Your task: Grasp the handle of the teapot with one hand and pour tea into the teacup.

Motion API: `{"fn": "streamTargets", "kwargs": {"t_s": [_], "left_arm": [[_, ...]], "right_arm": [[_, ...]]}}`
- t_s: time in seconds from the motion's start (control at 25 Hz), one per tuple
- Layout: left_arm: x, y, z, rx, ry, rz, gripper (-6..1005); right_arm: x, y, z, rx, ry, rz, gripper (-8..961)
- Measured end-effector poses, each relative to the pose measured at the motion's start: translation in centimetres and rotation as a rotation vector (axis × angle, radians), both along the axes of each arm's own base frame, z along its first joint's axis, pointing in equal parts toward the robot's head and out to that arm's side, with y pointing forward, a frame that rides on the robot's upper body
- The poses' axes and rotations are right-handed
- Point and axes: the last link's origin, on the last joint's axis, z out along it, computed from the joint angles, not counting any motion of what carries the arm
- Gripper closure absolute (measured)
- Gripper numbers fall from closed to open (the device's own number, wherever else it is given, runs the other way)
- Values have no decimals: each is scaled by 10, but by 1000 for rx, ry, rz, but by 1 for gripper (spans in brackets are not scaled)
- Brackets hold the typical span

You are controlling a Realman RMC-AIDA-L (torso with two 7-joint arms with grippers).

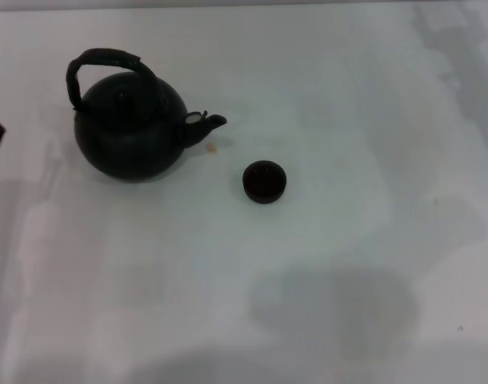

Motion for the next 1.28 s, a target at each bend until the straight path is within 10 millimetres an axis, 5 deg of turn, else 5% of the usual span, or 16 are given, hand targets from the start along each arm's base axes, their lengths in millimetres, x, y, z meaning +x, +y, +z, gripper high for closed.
{"fn": "streamTargets", "kwargs": {"t_s": [1.28], "left_arm": [[-36,4,41,181,-105,152,131]], "right_arm": [[6,0,-4,-23,-61,-37,110]]}}
